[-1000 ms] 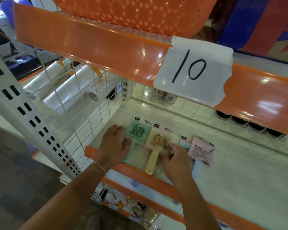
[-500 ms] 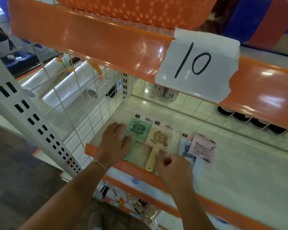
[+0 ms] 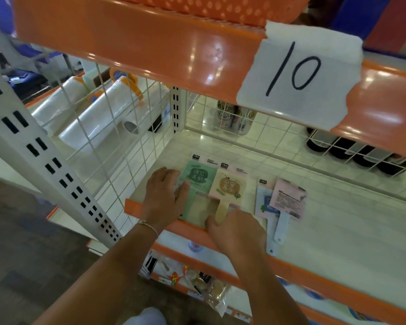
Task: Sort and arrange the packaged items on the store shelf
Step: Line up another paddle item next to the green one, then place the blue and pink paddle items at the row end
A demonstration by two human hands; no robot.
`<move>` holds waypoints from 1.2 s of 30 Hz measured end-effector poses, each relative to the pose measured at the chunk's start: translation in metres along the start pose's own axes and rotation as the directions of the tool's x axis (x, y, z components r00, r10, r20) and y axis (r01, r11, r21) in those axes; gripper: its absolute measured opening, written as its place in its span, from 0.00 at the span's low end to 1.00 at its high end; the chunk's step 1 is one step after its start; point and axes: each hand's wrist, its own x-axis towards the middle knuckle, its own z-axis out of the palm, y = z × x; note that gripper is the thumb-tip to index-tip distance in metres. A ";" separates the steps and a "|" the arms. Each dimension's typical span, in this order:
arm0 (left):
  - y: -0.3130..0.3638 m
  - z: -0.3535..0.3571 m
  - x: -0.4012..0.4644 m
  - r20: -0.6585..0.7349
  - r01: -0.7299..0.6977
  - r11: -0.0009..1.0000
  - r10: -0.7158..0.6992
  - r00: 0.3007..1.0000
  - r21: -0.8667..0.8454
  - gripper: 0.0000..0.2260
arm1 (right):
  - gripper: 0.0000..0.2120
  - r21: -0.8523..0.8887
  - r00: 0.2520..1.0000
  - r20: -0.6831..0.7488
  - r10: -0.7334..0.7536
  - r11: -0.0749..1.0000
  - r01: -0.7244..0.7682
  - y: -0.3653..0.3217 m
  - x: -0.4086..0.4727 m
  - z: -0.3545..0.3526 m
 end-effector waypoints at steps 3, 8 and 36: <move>0.000 -0.002 0.001 0.002 -0.034 0.999 0.034 0.999 0.035 0.22 | 0.23 -0.055 1.000 0.022 0.007 0.998 -0.006 -0.008 0.001 -0.003; 0.000 -0.004 0.001 0.047 -0.023 0.999 0.021 0.999 0.036 0.24 | 0.19 -0.095 0.999 0.000 0.040 0.995 -0.040 -0.019 -0.002 -0.004; -0.007 -0.007 0.002 0.086 -0.062 0.997 0.066 0.994 -0.050 0.22 | 0.16 0.427 0.856 -0.409 0.316 0.895 -0.126 0.033 -0.056 0.017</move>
